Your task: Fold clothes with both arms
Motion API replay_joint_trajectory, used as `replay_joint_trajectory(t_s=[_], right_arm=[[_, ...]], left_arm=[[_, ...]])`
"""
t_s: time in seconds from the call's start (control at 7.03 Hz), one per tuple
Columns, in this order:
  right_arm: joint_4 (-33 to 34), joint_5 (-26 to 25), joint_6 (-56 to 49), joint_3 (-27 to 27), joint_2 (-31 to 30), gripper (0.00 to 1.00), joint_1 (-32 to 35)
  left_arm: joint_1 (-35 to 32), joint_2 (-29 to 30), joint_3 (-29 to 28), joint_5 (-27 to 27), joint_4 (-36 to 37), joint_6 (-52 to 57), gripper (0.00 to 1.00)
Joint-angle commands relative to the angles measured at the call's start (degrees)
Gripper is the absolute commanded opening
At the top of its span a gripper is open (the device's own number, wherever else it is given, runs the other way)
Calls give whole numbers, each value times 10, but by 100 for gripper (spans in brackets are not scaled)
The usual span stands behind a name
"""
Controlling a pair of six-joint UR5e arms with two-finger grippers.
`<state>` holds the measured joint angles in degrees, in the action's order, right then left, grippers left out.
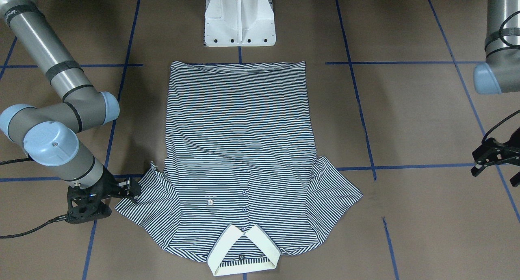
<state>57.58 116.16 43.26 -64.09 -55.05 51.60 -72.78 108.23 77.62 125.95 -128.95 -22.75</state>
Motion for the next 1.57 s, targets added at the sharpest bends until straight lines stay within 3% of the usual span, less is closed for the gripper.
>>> replay_joint_trajectory(t_s=[0.0, 0.14, 0.57, 1.0, 1.42], right_arm=[[2, -2, 0, 1, 1, 17, -1], [2, -2, -1, 1, 2, 0, -1], [1, 6, -4, -4, 13, 0, 3], [6, 49, -4, -65, 21, 0, -4], [70, 23, 2, -61, 100, 0, -37]], left_arm=[[-1, 0, 1, 0, -1, 0, 100], [0, -1, 1, 0, -1, 0, 100], [0, 0, 1, 2, -1, -2, 100], [0, -4, 0, 3, -1, 1, 100], [-1, -10, -1, 3, -2, 5, 100]])
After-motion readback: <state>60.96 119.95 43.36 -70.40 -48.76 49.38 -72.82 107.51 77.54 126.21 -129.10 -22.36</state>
